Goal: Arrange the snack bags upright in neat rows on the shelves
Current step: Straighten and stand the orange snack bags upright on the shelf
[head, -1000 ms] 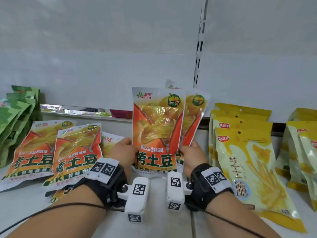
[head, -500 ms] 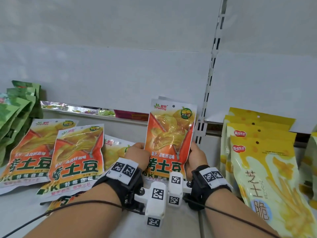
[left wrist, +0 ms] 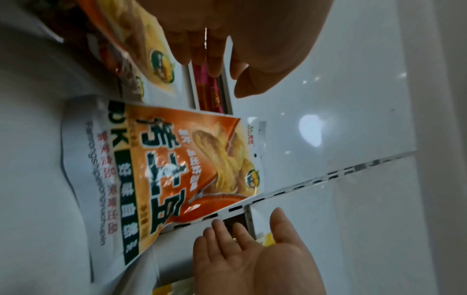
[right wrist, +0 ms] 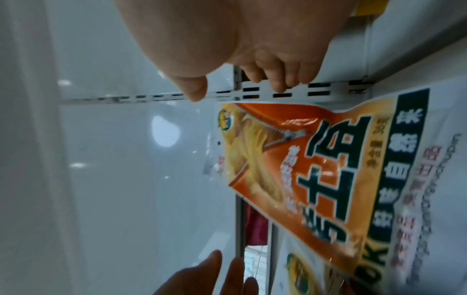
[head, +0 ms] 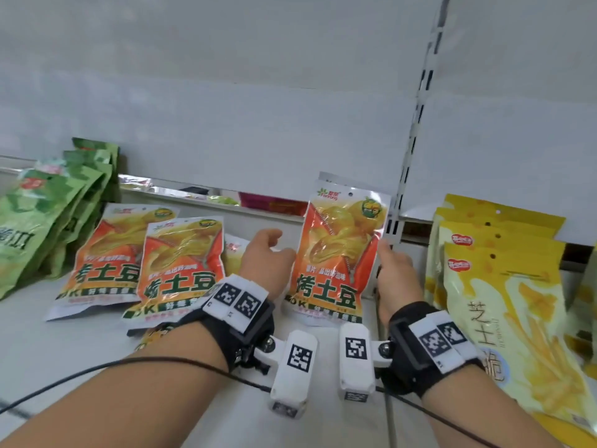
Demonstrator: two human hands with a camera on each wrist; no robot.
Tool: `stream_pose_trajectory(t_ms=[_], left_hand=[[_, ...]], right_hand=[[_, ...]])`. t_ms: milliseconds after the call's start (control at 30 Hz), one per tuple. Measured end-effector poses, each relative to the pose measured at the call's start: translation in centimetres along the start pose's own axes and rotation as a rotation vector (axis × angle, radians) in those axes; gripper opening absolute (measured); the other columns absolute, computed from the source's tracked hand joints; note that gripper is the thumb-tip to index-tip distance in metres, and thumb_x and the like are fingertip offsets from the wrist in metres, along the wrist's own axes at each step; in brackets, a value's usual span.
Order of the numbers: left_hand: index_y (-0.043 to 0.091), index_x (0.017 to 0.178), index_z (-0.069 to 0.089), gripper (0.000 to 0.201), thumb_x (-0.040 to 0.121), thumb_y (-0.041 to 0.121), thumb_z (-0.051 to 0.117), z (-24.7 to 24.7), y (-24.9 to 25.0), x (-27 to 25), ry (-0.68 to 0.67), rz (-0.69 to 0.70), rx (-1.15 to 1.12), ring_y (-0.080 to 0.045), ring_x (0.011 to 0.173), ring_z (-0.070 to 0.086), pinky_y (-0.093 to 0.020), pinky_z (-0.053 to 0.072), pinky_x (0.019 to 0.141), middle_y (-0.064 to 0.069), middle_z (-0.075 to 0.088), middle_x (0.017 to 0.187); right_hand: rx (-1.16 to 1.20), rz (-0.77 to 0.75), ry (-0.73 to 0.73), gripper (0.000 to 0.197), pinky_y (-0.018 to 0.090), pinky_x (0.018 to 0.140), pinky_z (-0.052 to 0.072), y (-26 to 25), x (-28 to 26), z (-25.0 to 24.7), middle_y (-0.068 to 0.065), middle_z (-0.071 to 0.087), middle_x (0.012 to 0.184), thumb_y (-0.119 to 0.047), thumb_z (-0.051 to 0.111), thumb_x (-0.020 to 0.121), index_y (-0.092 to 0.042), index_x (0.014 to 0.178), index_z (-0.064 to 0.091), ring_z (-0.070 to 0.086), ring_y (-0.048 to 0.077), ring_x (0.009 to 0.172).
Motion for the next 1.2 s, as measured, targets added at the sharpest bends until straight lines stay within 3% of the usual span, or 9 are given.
stream_pose_trajectory(t_ms=[100, 233, 367, 467, 600, 767, 967, 1033, 1200], left_hand=[[0.024, 0.12, 0.055, 0.034, 0.088, 0.013, 0.055, -3.8, -0.3, -0.1, 0.058, -0.002, -0.066, -0.009, 0.088, 0.057, -0.022, 0.05, 0.069, 0.002, 0.055, 0.123], [0.023, 0.113, 0.059, 0.028, 0.085, 0.016, 0.058, -9.8, -2.2, 0.1, 0.172, -0.065, -0.054, -0.019, 0.089, 0.061, -0.036, 0.053, 0.081, -0.001, 0.063, 0.111], [0.02, 0.124, 0.056, 0.04, 0.084, 0.021, 0.059, -15.2, -5.5, -0.1, 0.266, -0.178, 0.136, -0.011, 0.07, 0.055, -0.028, 0.045, 0.064, -0.001, 0.06, 0.103], [0.013, 0.135, 0.047, 0.052, 0.085, 0.023, 0.06, -17.0, -7.9, -0.2, 0.226, -0.29, 0.234, -0.024, 0.088, 0.057, -0.031, 0.044, 0.07, -0.013, 0.058, 0.123], [0.005, 0.136, 0.044, 0.063, 0.083, 0.029, 0.067, -16.8, -9.9, -0.4, 0.162, -0.366, 0.268, -0.018, 0.073, 0.051, -0.025, 0.034, 0.051, -0.013, 0.059, 0.106], [0.005, 0.144, 0.027, 0.085, 0.08, 0.033, 0.074, -16.6, -10.1, 0.4, 0.145, -0.393, 0.255, -0.025, 0.086, 0.051, -0.027, 0.041, 0.061, -0.016, 0.055, 0.126], [0.015, 0.148, 0.024, 0.099, 0.07, 0.032, 0.083, -16.5, -9.5, 0.5, 0.153, -0.285, 0.05, -0.029, 0.116, 0.052, -0.033, 0.04, 0.082, -0.012, 0.045, 0.143], [0.021, 0.148, 0.024, 0.102, 0.066, 0.03, 0.085, -16.2, -8.8, 0.5, 0.145, -0.213, -0.057, -0.026, 0.114, 0.052, -0.034, 0.041, 0.086, -0.011, 0.046, 0.141], [0.032, 0.144, 0.028, 0.127, 0.035, 0.045, 0.091, -13.3, -6.3, -0.5, -0.007, -0.11, -0.258, -0.032, 0.104, 0.064, -0.054, 0.046, 0.097, -0.018, 0.064, 0.114]], right_hand=[[0.004, -0.054, -0.051, 0.024, 0.02, 0.045, 0.051, -1.4, -2.2, 1.6, 0.004, 0.066, 0.092, -0.031, 0.053, 0.091, -0.018, 0.111, 0.049, 0.068, 0.005, 0.058], [-0.067, 0.002, -0.287, 0.011, 0.03, 0.07, 0.05, -1.2, -4.9, 8.0, 0.003, 0.059, 0.089, -0.021, 0.057, 0.09, -0.013, 0.098, 0.058, 0.06, 0.016, 0.076], [-0.19, 0.171, -0.403, 0.011, 0.03, 0.056, 0.037, 2.1, -6.5, 13.1, 0.007, 0.047, 0.07, -0.014, 0.06, 0.087, -0.005, 0.083, 0.06, 0.044, 0.018, 0.059], [-0.351, 0.228, -0.417, 0.021, 0.031, 0.056, 0.037, 4.3, -6.9, 14.6, 0.012, 0.051, 0.072, -0.018, 0.06, 0.084, 0.0, 0.095, 0.06, 0.047, 0.022, 0.057], [-0.428, 0.263, -0.401, 0.015, 0.024, 0.048, 0.04, 5.6, -6.8, 14.7, 0.007, 0.056, 0.06, -0.018, 0.06, 0.086, -0.005, 0.078, 0.058, 0.048, 0.015, 0.04], [-0.493, 0.27, -0.416, 0.012, 0.022, 0.042, 0.042, 5.4, -6.9, 14.9, 0.009, 0.063, 0.057, -0.01, 0.063, 0.086, -0.003, 0.076, 0.061, 0.053, 0.015, 0.042], [-0.267, 0.181, -0.405, 0.02, 0.044, 0.066, 0.059, 4.7, -6.7, 15.2, 0.009, 0.064, 0.065, 0.003, 0.044, 0.09, -0.011, 0.081, 0.056, 0.065, 0.024, 0.059], [-0.173, 0.143, -0.359, 0.022, 0.035, 0.054, 0.057, 4.1, -6.6, 14.6, 0.008, 0.065, 0.065, 0.001, 0.042, 0.092, -0.013, 0.082, 0.056, 0.064, 0.021, 0.054], [-0.124, -0.022, -0.256, 0.014, 0.044, 0.066, 0.051, 1.0, -6.1, 11.8, 0.016, 0.061, 0.083, -0.007, 0.045, 0.094, -0.012, 0.094, 0.058, 0.059, 0.028, 0.07]])
Point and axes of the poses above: each hand's wrist, its own x-axis towards the middle knuckle, its own z-axis out of the palm, y = z × x, the point moved 10 cm from there along x, towards the middle knuckle
